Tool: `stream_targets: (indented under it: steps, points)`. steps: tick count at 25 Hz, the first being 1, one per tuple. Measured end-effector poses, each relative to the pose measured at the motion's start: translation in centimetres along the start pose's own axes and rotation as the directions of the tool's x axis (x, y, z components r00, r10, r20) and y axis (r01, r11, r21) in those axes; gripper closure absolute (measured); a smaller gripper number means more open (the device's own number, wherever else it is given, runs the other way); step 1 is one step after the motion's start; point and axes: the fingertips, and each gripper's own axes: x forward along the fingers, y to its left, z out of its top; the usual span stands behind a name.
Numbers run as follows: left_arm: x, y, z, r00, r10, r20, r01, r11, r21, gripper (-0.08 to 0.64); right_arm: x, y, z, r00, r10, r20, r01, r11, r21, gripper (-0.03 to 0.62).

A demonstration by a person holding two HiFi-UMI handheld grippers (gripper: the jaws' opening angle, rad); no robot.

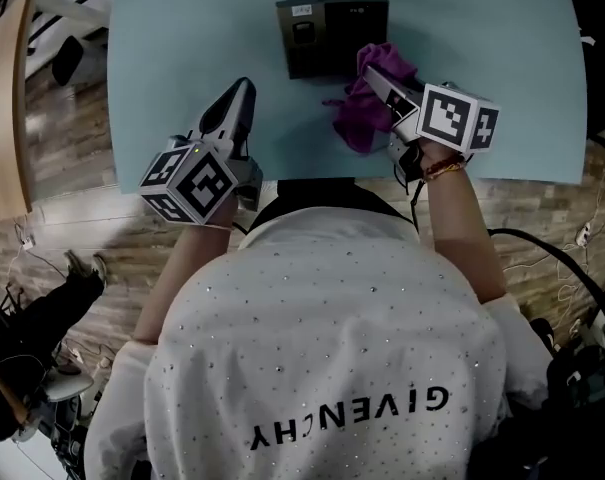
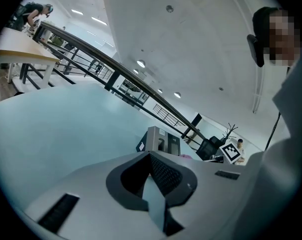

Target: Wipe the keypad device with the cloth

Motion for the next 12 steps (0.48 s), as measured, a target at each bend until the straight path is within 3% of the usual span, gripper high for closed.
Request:
stream_targets:
  steps: [8, 12]
  points:
    - [0.2, 0.5, 0.4, 1.0, -0.021, -0.007, 0.021, 1.0, 0.002, 0.56, -1.5, -2.9, 0.7, 0.994, -0.089, 0.064, 0.084, 0.993, 0.078, 0.546]
    - [-0.4, 1.0, 1.8, 0.999, -0.022, 0.023, 0.022, 1.0, -0.001, 0.56, -1.5, -2.8, 1.1, 0.989, -0.134, 0.062, 0.129, 0.989, 0.075, 0.546]
